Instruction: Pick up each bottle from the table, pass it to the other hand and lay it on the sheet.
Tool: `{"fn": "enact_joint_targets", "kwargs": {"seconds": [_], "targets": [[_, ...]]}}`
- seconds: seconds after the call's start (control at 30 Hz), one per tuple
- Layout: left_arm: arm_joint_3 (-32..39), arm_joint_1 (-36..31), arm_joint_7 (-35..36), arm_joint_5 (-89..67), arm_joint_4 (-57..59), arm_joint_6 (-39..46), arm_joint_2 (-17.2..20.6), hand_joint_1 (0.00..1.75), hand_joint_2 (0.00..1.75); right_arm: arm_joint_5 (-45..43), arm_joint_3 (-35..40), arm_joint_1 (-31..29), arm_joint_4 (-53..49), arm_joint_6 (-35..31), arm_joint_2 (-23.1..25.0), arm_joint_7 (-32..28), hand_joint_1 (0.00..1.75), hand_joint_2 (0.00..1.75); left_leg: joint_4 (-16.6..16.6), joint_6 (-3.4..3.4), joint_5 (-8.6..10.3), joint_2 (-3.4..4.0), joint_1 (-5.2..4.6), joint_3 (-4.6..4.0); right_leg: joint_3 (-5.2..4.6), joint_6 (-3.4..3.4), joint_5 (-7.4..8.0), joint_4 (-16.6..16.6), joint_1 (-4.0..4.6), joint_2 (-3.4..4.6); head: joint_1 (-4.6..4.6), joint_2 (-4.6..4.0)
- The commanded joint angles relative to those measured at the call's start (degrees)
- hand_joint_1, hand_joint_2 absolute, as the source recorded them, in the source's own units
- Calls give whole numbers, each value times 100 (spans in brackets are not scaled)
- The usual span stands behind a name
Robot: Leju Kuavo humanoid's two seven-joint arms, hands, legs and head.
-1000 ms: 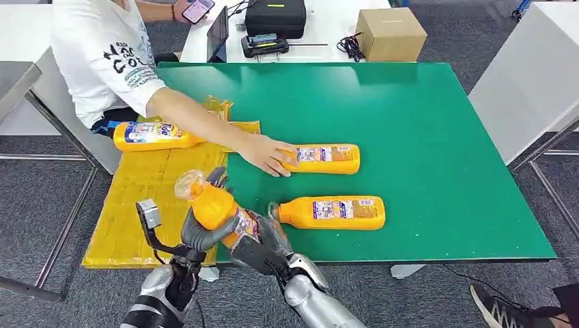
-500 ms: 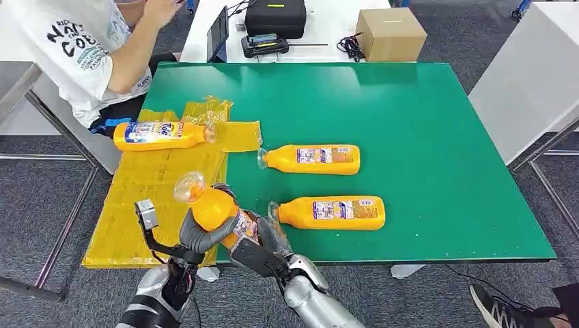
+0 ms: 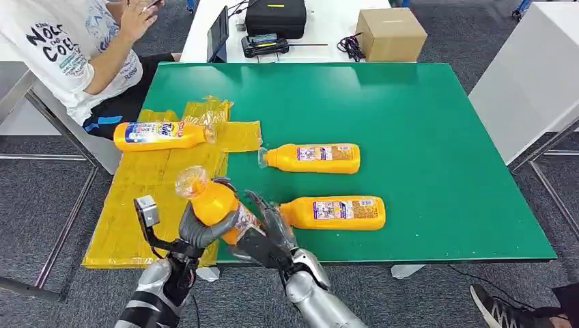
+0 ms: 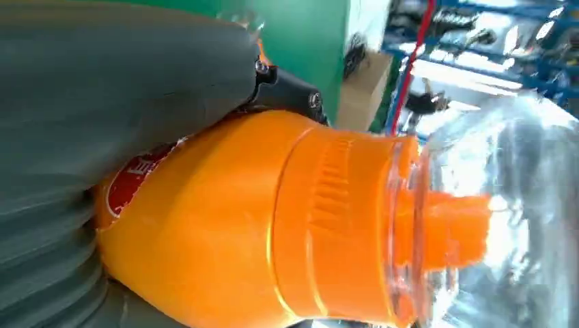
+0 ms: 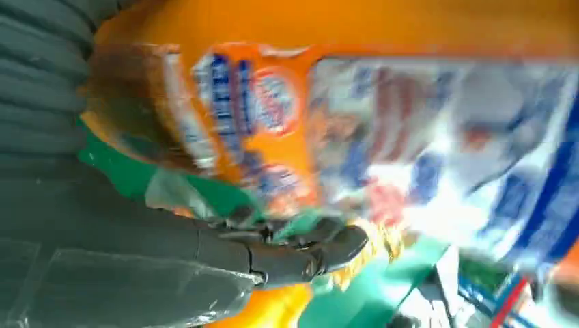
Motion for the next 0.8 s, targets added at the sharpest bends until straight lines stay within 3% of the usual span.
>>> {"fn": "enact_joint_targets", "kwargs": {"seconds": [0.03,0.23,0.47,0.8], "targets": [[471,-371,-349,-920,-189,1414,152,175,175,-461,-578,251,-1432,-51,-243,-35,0,0,6,-13,-16,-2,13,27,31,-16,-15,2,14,-5,2,0],[676,-491,-417,-1022,-124,1668,171,175,175,-537,-584,393,-1863,-64,-267,-3,0,0,4,-11,-10,-4,12,21,25,-14,-12,0,13,-10,2,0],[1086,-830,-887,-1788,-143,2862,337,175,175,-905,-411,760,-3007,34,-361,-207,0,0,7,-11,-12,1,13,17,21,-13,-12,3,13,-4,0,0],[1131,-829,-856,-1825,-167,2843,310,175,175,-930,-364,784,-3082,53,-394,-169,0,0,4,-11,-16,7,14,33,37,-14,-12,-4,15,2,0,0]]}}
